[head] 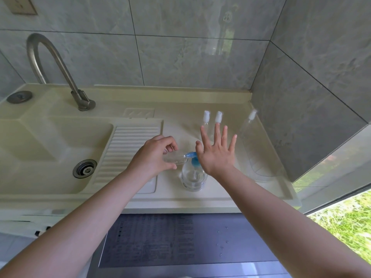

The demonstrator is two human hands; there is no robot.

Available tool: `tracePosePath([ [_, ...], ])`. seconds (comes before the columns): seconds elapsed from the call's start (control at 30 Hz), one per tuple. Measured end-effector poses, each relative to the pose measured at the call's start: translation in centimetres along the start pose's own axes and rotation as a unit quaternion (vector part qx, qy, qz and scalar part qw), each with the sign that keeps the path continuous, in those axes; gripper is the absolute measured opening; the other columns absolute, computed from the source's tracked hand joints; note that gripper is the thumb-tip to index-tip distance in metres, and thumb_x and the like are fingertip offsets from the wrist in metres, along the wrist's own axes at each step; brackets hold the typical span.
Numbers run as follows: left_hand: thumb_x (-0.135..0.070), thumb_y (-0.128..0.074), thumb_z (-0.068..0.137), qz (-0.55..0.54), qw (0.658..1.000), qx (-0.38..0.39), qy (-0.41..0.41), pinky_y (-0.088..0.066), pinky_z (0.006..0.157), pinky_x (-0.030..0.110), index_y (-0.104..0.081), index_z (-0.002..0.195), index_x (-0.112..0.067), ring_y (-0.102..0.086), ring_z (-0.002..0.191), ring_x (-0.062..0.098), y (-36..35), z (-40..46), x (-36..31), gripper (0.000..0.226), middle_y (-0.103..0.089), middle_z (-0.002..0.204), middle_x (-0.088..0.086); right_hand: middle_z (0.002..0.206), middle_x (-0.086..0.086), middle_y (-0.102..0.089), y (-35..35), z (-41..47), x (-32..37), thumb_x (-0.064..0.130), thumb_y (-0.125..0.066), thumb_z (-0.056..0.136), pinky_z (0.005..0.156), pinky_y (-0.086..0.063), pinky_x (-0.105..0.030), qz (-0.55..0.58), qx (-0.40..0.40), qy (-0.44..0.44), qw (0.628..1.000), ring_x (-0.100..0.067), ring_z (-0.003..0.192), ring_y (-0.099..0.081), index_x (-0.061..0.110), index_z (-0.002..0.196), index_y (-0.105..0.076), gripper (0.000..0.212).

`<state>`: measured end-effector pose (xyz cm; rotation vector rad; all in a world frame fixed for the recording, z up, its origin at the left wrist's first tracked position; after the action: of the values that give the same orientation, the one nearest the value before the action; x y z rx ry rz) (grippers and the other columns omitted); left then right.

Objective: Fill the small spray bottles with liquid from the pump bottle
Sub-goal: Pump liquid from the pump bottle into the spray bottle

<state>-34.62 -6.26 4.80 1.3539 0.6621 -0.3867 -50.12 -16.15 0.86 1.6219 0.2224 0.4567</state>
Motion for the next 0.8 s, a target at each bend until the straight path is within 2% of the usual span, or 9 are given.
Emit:
tracePosePath([
  [0.2, -0.018, -0.094, 0.057, 0.004, 1.000, 0.000, 0.000, -0.053, 0.083, 0.037, -0.062, 0.089, -0.035, -0.056, 0.085, 0.003, 0.1, -0.1, -0.1, 0.048, -0.056, 0.094, -0.014, 0.163, -0.010, 0.025, 0.3, 0.1, -0.8, 0.068, -0.015, 0.097, 0.116, 0.018, -0.058, 0.078, 0.034, -0.037, 0.996, -0.031, 0.148, 0.027, 0.035, 0.157, 0.012, 0.074],
  [0.27, -0.017, -0.093, 0.057, -0.002, 1.000, 0.000, 0.001, -0.053, 0.083, 0.037, -0.063, 0.090, -0.032, -0.056, 0.084, 0.002, 0.0, -0.2, -0.1, 0.048, -0.056, 0.094, -0.013, 0.163, -0.011, 0.023, -0.3, -0.1, -0.7, 0.064, -0.018, 0.098, 0.116, 0.017, -0.058, 0.095, 0.059, -0.045, 0.993, -0.031, 0.149, 0.026, 0.036, 0.157, 0.010, 0.071],
  [0.37, -0.017, -0.093, 0.056, 0.000, 1.000, 0.000, 0.001, -0.053, 0.082, 0.036, -0.062, 0.089, -0.033, -0.055, 0.083, 0.002, 0.1, -0.1, -0.1, 0.048, -0.056, 0.093, -0.014, 0.164, -0.012, 0.022, -1.0, -0.3, -0.2, 0.052, -0.012, 0.101, 0.118, 0.015, -0.059, 0.060, 0.057, -0.028, 0.996, -0.033, 0.149, 0.024, 0.038, 0.157, 0.010, 0.061],
  [0.47, -0.018, -0.093, 0.056, 0.004, 1.000, 0.001, 0.004, -0.053, 0.082, 0.036, -0.060, 0.087, -0.036, -0.056, 0.084, 0.002, 0.1, -0.2, 0.0, 0.049, -0.055, 0.093, -0.015, 0.163, -0.010, 0.024, -0.9, -0.2, 0.1, 0.058, -0.011, 0.101, 0.117, 0.016, -0.059, 0.065, 0.062, -0.023, 0.996, -0.032, 0.149, 0.026, 0.037, 0.157, 0.011, 0.063],
  [0.6, -0.017, -0.093, 0.057, -0.006, 1.000, -0.001, 0.006, -0.052, 0.083, 0.036, -0.063, 0.091, -0.031, -0.057, 0.084, 0.002, 0.2, -0.3, 0.0, 0.047, -0.057, 0.095, -0.012, 0.164, -0.008, 0.022, -0.6, -0.1, -0.1, 0.066, -0.017, 0.099, 0.116, 0.017, -0.056, 0.147, 0.074, -0.047, 0.985, -0.029, 0.150, 0.024, 0.037, 0.158, 0.007, 0.070],
  [0.8, -0.017, -0.093, 0.056, -0.001, 1.000, -0.002, 0.003, -0.053, 0.082, 0.035, -0.064, 0.090, -0.032, -0.056, 0.084, 0.002, 0.2, 0.0, 0.0, 0.048, -0.055, 0.094, -0.014, 0.165, -0.009, 0.020, -1.8, -0.4, 0.2, 0.049, -0.013, 0.103, 0.118, 0.014, -0.057, 0.133, 0.104, -0.052, 0.984, -0.031, 0.151, 0.020, 0.040, 0.157, 0.007, 0.059],
])
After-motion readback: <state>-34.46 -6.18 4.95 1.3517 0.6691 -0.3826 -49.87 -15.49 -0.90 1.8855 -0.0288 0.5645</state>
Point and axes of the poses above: each hand's wrist, its own z-axis towards the middle knuckle, its own y-axis out of the back of the hand, x = y × z, the point moved 8 cm from there along z, towards the middle knuckle
